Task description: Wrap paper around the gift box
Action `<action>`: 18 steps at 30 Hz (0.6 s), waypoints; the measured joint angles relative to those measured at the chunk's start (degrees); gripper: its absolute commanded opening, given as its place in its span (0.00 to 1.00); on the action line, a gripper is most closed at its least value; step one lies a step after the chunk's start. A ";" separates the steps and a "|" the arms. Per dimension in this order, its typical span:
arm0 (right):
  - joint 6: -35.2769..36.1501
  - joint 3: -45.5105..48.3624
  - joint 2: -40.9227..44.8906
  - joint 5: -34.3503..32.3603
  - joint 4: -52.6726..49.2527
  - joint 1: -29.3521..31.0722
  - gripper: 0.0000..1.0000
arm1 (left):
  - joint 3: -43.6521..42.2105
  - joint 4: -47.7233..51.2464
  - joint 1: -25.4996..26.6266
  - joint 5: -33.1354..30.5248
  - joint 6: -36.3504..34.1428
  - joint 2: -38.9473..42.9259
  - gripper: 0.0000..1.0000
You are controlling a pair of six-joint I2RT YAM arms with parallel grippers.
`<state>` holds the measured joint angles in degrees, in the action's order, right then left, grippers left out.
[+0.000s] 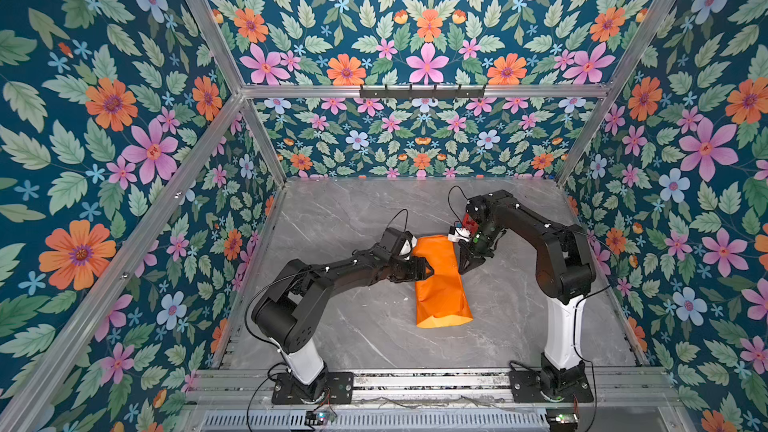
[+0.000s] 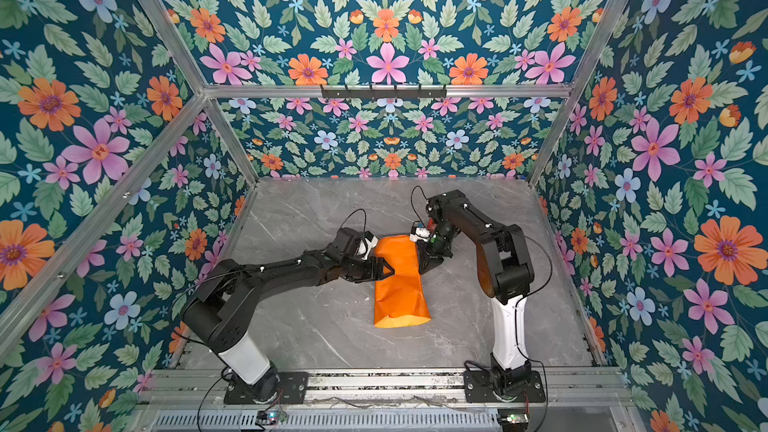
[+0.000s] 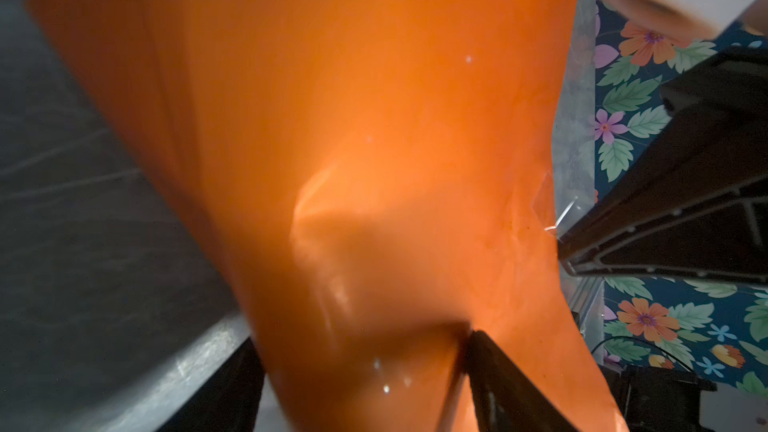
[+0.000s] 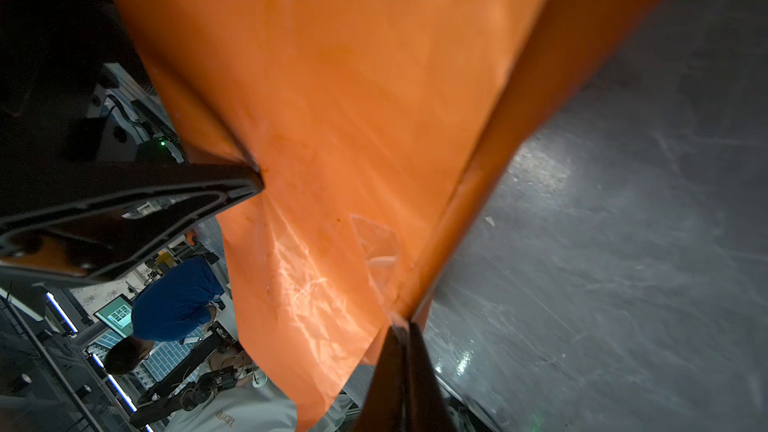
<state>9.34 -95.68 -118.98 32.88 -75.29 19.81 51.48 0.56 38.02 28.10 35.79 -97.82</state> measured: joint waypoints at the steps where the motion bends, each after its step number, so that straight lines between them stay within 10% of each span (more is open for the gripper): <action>1: -0.04 -0.28 -0.22 -0.02 -0.15 -0.02 0.00 | 0.00 0.00 0.00 0.00 0.00 0.00 0.77; 18: -0.24 -0.13 -0.57 -1.97 -0.59 -0.20 0.22 | -0.07 -0.04 -0.04 0.00 -0.02 -0.13 0.77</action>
<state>9.10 -95.81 -119.55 30.92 -75.88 19.62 51.42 0.51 37.98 28.10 35.77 -97.95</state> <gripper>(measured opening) 0.191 0.767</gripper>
